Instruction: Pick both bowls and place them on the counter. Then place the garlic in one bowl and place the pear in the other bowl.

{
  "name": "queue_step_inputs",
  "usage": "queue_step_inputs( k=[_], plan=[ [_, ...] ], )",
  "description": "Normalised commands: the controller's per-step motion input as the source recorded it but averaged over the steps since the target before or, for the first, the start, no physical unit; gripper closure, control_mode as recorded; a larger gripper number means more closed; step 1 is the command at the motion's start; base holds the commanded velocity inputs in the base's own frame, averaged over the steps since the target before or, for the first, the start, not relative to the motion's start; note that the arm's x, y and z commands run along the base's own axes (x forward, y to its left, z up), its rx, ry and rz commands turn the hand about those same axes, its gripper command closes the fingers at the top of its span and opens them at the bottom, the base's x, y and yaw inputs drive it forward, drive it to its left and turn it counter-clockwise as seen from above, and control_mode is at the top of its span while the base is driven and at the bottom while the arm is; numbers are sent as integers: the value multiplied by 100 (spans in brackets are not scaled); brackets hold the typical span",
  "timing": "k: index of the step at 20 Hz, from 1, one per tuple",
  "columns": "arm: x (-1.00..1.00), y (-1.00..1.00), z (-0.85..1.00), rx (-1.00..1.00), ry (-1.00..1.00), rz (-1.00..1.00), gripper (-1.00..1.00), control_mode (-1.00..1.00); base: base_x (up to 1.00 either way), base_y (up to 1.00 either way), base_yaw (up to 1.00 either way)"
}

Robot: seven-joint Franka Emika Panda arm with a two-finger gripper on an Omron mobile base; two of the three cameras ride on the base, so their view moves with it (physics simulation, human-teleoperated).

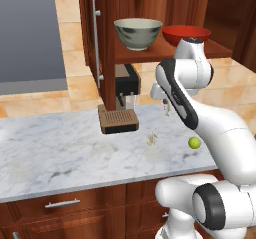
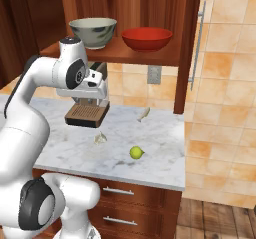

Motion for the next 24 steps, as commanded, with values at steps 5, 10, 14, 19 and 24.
queue_step_inputs(
  k=[5,10,14,19,24],
  plan=[
    [-13,0,3,3,-9,0,-100,-100,0,0,0],
    [-17,0,29,20,-12,-11,-100,-100,0,0,0],
    [0,2,46,14,0,-21,-100,-100,0,0,0],
    [1,1,53,13,0,-17,-100,-100,0,0,0],
    [3,3,52,14,-2,-21,-100,-100,0,0,0]
  ],
)
